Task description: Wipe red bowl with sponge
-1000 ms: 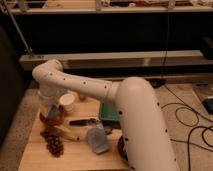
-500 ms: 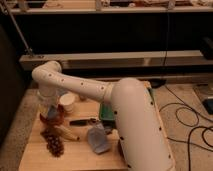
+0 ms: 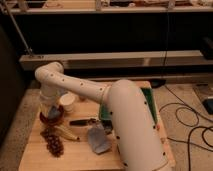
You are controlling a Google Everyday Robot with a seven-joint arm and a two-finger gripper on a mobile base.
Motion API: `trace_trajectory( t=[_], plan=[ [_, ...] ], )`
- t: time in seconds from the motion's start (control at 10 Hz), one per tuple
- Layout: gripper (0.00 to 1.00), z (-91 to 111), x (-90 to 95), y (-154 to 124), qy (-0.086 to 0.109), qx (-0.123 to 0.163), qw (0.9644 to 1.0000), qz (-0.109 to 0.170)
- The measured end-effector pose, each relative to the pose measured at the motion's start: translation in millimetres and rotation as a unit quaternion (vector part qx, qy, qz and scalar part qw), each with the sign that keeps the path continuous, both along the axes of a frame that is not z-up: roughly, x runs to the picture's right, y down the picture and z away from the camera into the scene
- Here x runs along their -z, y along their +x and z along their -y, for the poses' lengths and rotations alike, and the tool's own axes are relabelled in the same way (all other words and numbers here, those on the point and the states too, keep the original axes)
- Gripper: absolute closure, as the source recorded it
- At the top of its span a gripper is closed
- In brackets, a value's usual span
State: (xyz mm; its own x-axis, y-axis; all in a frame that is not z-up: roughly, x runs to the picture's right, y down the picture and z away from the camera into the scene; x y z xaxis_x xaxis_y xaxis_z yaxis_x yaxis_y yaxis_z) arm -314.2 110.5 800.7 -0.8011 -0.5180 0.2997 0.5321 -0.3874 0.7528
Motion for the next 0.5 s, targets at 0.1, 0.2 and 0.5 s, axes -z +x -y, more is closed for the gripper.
trace_trajectory(
  t=[0.1,0.2,0.5],
  plan=[
    [0.96,5.7,-0.7,-3.4,0.002,0.001,1.0,0.001],
    [0.96,9.9,2.0,-9.6,0.005,0.004,1.0,0.004],
    [0.96,11.5,5.7,-27.9,0.009,0.018,0.9997,0.011]
  ],
)
